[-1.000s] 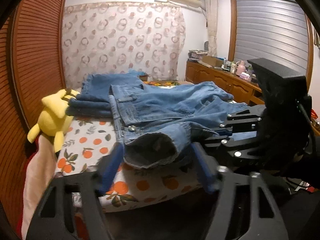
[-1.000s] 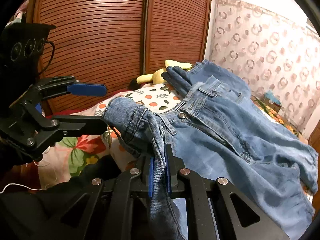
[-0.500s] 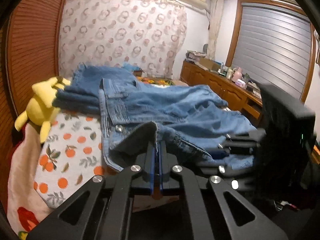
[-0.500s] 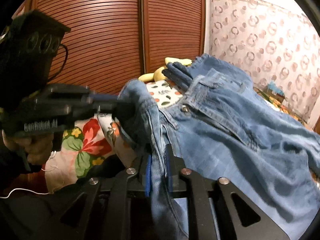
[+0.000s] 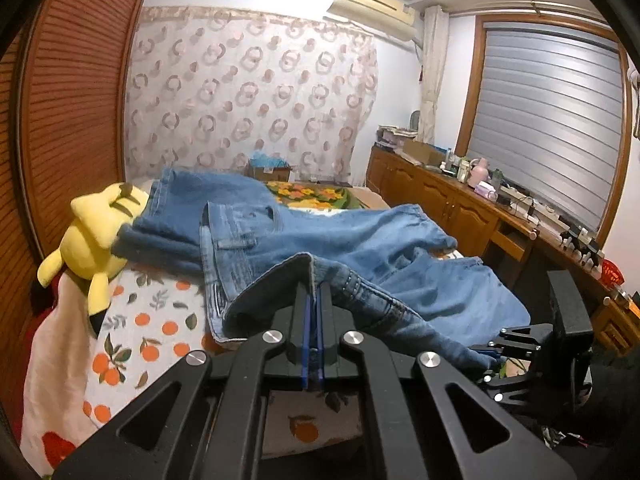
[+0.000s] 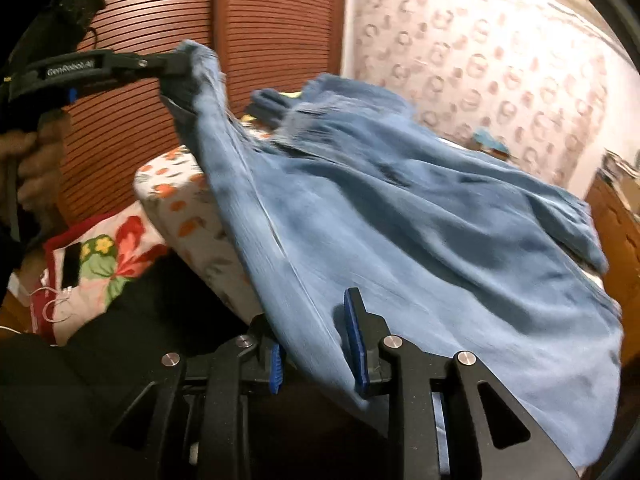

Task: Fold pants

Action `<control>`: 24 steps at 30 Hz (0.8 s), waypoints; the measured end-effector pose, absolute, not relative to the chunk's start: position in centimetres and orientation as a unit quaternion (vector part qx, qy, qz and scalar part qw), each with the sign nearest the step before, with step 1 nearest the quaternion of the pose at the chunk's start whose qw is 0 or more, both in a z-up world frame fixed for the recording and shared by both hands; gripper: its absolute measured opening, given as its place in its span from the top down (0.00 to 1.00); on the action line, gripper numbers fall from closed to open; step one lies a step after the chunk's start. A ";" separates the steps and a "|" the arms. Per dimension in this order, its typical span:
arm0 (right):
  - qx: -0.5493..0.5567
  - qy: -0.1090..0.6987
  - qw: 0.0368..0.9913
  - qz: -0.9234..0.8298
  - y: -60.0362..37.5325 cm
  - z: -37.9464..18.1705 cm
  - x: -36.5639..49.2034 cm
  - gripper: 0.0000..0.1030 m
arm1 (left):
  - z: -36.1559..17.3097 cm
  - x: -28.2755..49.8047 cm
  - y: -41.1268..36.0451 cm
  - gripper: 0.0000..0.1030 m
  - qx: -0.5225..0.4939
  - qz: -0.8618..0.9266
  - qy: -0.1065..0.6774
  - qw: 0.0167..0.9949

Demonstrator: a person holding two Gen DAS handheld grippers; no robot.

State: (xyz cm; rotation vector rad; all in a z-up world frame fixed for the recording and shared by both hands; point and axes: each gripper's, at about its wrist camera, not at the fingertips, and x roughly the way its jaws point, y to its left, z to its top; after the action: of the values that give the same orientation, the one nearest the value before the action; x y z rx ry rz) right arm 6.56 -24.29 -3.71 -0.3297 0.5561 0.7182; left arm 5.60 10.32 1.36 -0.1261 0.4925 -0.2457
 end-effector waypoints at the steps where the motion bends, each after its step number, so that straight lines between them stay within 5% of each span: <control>1: -0.157 0.267 0.888 0.339 -24.9 -3.6 6.6 0.73 | 1.7 5.7 10.2 0.97 -0.060 -0.118 0.239 0.962; 24: -0.122 0.304 0.937 0.120 -45.8 -5.6 5.7 0.68 | 3.7 6.7 10.1 0.98 -0.058 -0.105 0.222 0.968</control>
State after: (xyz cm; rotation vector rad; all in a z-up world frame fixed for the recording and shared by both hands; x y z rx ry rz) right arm 5.68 -45.84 -5.63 -0.2491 0.6219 0.2457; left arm 6.74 10.12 3.66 -0.1164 0.4478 -0.2116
